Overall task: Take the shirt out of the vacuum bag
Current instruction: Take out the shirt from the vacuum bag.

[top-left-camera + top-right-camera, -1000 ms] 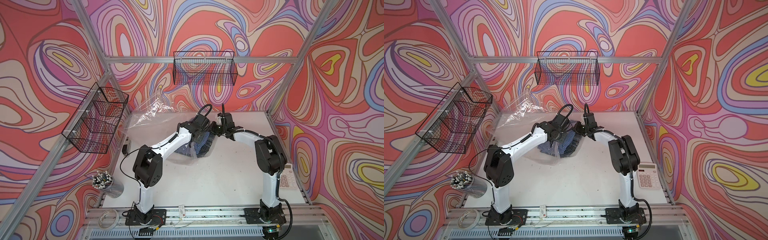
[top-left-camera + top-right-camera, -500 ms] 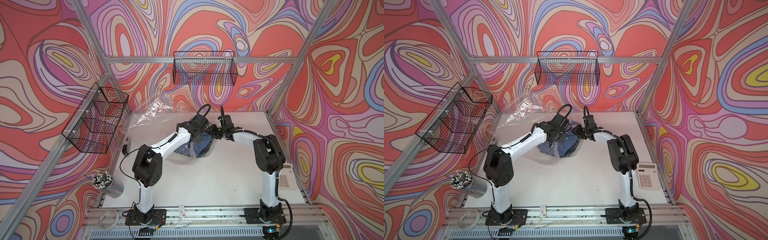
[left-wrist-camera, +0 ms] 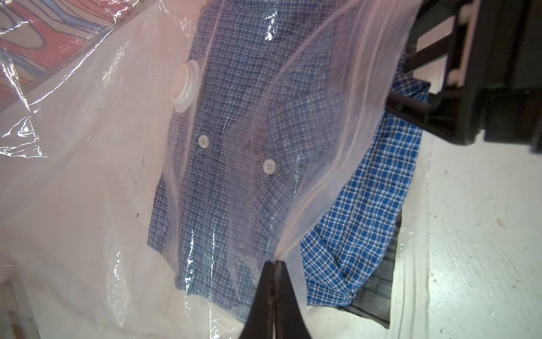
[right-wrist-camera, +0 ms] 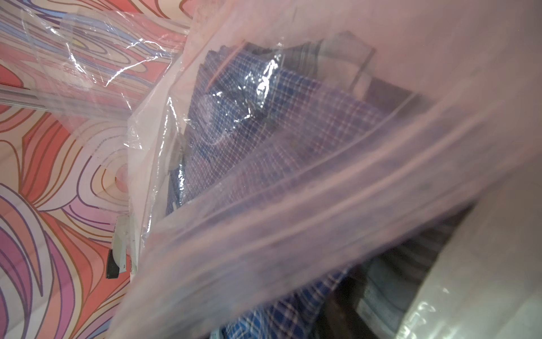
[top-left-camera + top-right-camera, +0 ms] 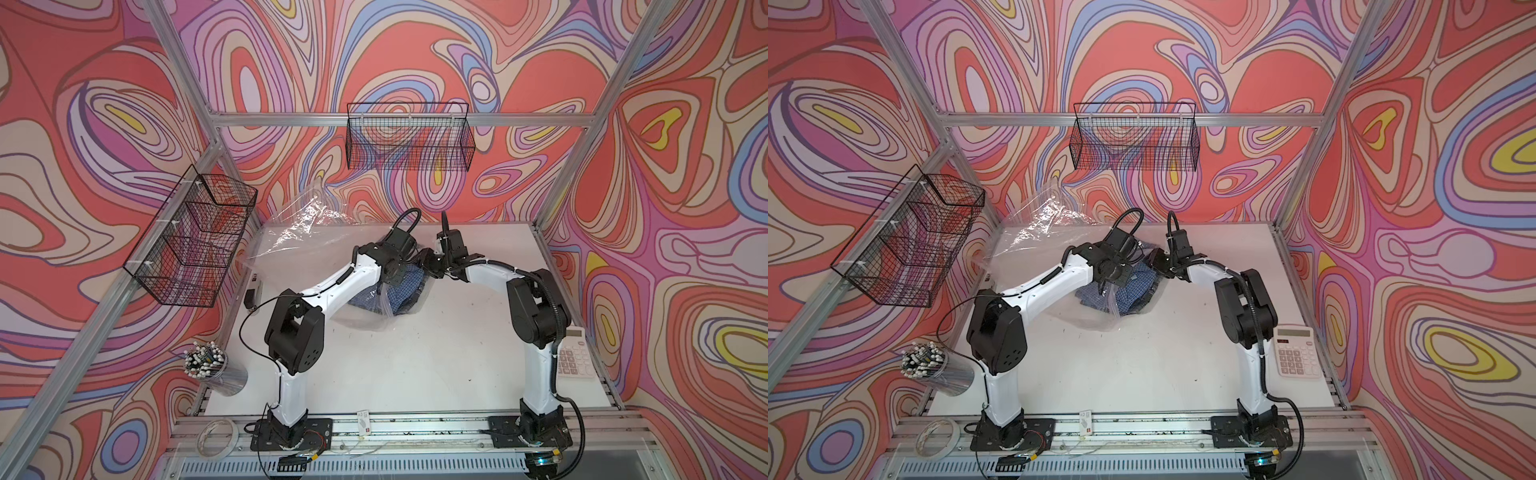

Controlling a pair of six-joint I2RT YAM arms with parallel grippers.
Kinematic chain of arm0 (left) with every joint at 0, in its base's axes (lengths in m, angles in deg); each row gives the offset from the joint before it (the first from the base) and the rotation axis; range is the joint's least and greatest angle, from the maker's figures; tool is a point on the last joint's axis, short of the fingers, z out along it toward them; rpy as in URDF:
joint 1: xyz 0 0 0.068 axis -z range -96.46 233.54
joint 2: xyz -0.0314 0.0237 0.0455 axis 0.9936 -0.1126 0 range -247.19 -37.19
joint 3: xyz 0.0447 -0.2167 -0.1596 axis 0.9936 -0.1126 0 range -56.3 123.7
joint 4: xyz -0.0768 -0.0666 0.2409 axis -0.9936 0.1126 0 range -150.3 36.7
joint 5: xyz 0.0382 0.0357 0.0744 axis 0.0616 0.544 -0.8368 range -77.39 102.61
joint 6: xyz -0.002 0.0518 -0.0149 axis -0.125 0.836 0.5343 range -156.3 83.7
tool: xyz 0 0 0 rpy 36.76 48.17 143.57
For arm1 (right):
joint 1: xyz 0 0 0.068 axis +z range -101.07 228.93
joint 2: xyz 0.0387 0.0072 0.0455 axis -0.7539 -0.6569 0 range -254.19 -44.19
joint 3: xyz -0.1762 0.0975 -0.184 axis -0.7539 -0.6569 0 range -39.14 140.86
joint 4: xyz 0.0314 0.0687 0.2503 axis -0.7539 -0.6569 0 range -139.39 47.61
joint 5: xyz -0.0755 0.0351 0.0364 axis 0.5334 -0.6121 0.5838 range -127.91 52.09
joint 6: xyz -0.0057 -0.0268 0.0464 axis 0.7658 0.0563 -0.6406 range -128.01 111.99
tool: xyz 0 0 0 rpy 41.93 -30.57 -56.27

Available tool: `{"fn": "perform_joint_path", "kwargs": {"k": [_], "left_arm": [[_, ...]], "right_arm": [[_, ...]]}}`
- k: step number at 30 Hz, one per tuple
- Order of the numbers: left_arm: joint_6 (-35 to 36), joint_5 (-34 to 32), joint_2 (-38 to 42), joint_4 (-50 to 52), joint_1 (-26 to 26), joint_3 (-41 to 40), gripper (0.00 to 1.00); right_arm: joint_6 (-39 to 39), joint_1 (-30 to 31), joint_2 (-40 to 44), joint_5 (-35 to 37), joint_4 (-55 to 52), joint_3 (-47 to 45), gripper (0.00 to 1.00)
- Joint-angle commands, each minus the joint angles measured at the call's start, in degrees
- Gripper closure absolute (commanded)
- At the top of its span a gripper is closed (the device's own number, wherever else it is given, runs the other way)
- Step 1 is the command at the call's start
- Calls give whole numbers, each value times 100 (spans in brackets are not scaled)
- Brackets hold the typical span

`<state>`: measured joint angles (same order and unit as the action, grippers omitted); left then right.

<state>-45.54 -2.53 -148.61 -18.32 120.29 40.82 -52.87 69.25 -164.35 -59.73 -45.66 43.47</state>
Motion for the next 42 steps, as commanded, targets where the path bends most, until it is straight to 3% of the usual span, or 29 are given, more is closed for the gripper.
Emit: {"fn": "perform_joint_path", "kwargs": {"k": [1,8,15,18,21,23,27,32,37,42], "left_arm": [[-43,-39,97,143,-37,90,100],[-83,1,129,92,-36,-5,100],[-73,33,105,118,-30,93,100],[-61,-13,146,127,-36,38,100],[-71,-29,185,87,-37,-47,100],[-85,-4,178,65,-37,-57,100],[-101,62,139,4,-37,-56,100],[-74,118,74,-10,-37,1,100],[-26,21,119,5,-39,-49,100],[-26,51,94,33,-37,4,100]], "right_arm": [[-245,38,-166,-175,534,-90,50],[-153,45,-143,-145,693,-122,48],[-788,57,-548,-498,1786,-184,49],[-763,56,-552,-505,1637,-95,66],[-345,52,-247,-331,870,4,94],[24,48,13,-128,253,85,100],[577,5,425,312,-803,215,100],[828,-189,267,452,-1674,422,100],[839,-256,379,367,-1651,344,61],[699,-257,374,-76,-1524,288,51]]}}
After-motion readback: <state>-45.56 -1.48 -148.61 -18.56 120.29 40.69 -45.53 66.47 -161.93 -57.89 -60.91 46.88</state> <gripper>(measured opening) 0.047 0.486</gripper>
